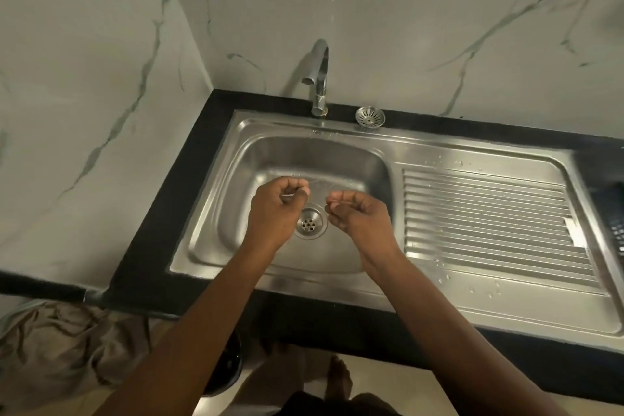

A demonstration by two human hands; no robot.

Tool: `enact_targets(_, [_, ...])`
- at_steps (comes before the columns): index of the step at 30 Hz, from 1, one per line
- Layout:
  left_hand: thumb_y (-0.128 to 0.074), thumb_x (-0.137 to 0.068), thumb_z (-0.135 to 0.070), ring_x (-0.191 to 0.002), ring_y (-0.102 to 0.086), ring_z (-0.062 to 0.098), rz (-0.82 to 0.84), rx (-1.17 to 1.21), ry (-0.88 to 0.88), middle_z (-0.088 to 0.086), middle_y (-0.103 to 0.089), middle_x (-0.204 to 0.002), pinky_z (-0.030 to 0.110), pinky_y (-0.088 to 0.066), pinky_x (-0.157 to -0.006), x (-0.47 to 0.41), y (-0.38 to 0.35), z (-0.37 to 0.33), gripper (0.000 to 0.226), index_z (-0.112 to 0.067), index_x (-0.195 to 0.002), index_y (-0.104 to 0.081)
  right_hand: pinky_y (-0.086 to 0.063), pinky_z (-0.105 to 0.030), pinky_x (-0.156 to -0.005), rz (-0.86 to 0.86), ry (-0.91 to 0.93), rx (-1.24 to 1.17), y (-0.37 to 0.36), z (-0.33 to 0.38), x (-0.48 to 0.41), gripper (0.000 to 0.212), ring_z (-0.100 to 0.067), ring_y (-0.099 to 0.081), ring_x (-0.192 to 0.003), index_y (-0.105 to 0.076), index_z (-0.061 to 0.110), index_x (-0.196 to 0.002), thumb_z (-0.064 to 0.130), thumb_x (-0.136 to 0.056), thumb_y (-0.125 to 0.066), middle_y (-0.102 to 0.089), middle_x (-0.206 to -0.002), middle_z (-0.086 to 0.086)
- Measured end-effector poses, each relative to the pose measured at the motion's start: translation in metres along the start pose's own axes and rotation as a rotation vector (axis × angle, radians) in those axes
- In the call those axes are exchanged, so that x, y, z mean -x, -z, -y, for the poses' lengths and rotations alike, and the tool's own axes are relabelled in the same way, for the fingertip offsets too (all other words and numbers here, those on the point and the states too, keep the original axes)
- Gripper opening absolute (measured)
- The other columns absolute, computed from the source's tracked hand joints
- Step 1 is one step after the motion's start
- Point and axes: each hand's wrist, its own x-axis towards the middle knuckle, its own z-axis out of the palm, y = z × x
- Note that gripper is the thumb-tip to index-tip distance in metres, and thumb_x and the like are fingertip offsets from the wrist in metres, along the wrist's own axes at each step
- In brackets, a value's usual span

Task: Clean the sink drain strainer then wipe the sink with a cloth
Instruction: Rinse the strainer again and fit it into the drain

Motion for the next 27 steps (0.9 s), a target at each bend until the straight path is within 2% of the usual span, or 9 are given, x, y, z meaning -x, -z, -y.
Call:
enact_targets(3, [-0.071,-0.098,-0.020,-0.101,-0.077,0.021,0.044,0.002,-0.001,0.001,-0.080,-0.102,0.050,-0.061,-0.098,-0.038,0.002,0.003,0.014,-0.016,-0.110,-0.079,-0.062,-0.031,-0.086,-0.060,0.000,-0.012,-0.008,-0.001,-0.017,0.013,-0.022,-0.073,-0.093,-0.075,0.001,-0.105,-0.002,-0.095,-0.068,-0.077,-0.096,-0.010])
enact_targets(10, [-0.071,-0.098,-0.018,-0.098,-0.076,0.027,0.126,-0.023,-0.049,0.006,-0.080,-0.099,0.051,-0.060,-0.098,-0.126,0.000,0.006,0.010,-0.016,-0.105,-0.078,-0.061,-0.028,-0.082,-0.158,0.015,-0.045,-0.028,-0.003,-0.057,0.014,-0.018,-0.072,-0.088,-0.077,0.011,-0.095,0.000,-0.095,-0.069,-0.077,-0.089,-0.004])
enact_targets(14, [-0.073,-0.096,-0.021,-0.094,-0.077,0.023,0.124,-0.058,-0.076,0.003,-0.080,-0.096,0.049,-0.061,-0.096,-0.166,-0.009,0.000,0.005,-0.020,-0.098,-0.078,-0.060,-0.024,-0.078,-0.178,0.015,-0.085,-0.038,0.000,-0.074,0.011,-0.018,-0.070,-0.084,-0.076,0.007,-0.097,-0.001,-0.096,-0.068,-0.076,-0.084,-0.003])
enact_targets(18, [-0.076,-0.095,-0.028,-0.103,-0.076,0.029,0.131,-0.047,-0.040,0.011,-0.080,-0.106,0.050,-0.060,-0.099,-0.207,-0.023,-0.010,0.027,-0.009,-0.114,-0.079,-0.058,-0.021,-0.073,-0.166,0.009,-0.107,-0.047,0.005,-0.093,0.014,-0.019,-0.067,-0.083,-0.075,0.004,-0.096,-0.006,-0.094,-0.066,-0.073,-0.082,-0.004])
enact_targets(22, [-0.079,-0.093,-0.038,-0.101,-0.077,0.025,0.114,0.000,0.003,0.012,-0.080,-0.111,0.041,-0.062,-0.096,-0.239,-0.040,-0.021,0.043,-0.005,-0.120,-0.077,-0.059,-0.024,-0.076,-0.163,0.003,-0.111,-0.047,0.012,-0.117,0.014,-0.018,-0.071,-0.083,-0.074,0.006,-0.097,-0.003,-0.096,-0.065,-0.075,-0.081,-0.002])
enact_targets(23, [-0.080,-0.092,-0.040,-0.094,-0.077,0.023,0.106,0.004,0.009,0.009,-0.081,-0.102,0.038,-0.062,-0.090,-0.246,-0.044,-0.023,0.040,-0.005,-0.111,-0.079,-0.060,-0.024,-0.076,-0.166,0.004,-0.108,-0.047,0.013,-0.123,0.015,-0.017,-0.071,-0.082,-0.074,0.008,-0.096,-0.003,-0.097,-0.064,-0.075,-0.079,0.000])
enact_targets(25, [-0.080,-0.089,-0.043,-0.069,-0.070,0.019,0.076,-0.018,0.011,-0.005,-0.075,-0.067,0.031,-0.056,-0.069,-0.258,-0.052,-0.026,0.033,-0.013,-0.075,-0.080,-0.060,-0.023,-0.073,-0.176,0.003,-0.103,-0.045,0.014,-0.135,0.019,-0.017,-0.072,-0.080,-0.075,0.011,-0.092,-0.004,-0.096,-0.064,-0.075,-0.076,0.002])
enact_targets(27, [-0.082,-0.085,-0.042,-0.058,-0.066,0.018,0.035,-0.019,0.031,-0.015,-0.064,-0.045,0.030,-0.053,-0.061,-0.267,-0.058,-0.026,0.039,-0.022,-0.054,-0.069,-0.059,-0.022,-0.071,-0.180,0.003,-0.097,-0.043,0.015,-0.144,0.022,-0.016,-0.071,-0.077,-0.075,0.013,-0.088,-0.004,-0.096,-0.063,-0.076,-0.075,0.002])
